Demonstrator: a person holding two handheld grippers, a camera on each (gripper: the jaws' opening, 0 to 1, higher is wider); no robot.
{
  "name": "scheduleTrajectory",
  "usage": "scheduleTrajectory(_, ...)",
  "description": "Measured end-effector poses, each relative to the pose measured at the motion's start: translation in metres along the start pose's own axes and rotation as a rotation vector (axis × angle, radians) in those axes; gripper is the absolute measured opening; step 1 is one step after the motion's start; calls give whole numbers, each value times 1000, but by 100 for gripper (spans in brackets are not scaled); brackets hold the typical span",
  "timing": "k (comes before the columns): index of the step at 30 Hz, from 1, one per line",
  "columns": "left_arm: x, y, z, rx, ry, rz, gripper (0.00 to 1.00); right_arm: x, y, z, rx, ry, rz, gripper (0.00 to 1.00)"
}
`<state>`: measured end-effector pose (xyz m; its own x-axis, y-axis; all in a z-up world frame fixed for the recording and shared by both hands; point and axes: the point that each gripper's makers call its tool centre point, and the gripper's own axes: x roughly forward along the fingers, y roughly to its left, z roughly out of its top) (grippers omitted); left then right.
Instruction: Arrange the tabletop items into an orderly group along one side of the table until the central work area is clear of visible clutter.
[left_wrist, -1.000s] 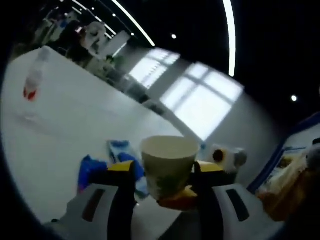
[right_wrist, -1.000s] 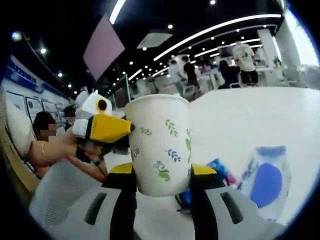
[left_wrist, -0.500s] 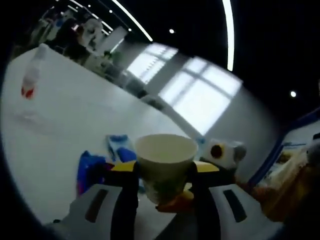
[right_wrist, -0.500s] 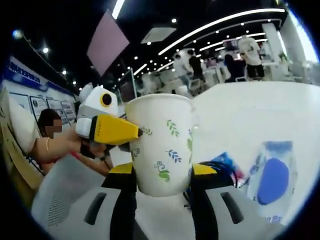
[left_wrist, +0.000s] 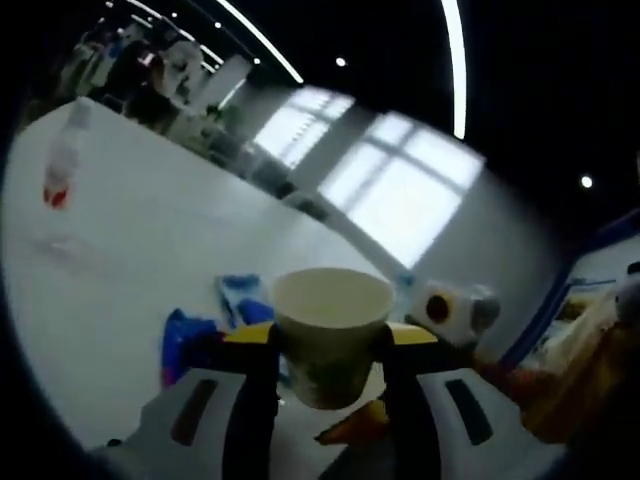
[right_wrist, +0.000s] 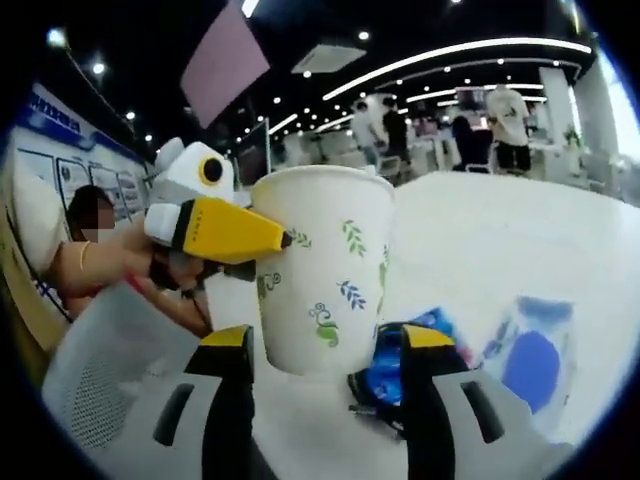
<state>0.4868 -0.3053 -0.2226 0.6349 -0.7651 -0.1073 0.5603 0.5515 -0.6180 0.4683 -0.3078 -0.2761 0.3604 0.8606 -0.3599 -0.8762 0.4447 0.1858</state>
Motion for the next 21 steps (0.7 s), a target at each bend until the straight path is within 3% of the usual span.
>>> scheduleTrajectory(14,-10,21,19,74,-47,84,38,1,-5,-1,-22,8,-34,86)
scheduleTrajectory(21,-15,40,34,184,-71,201,38,0,-8,-1,-6,4,-44,92)
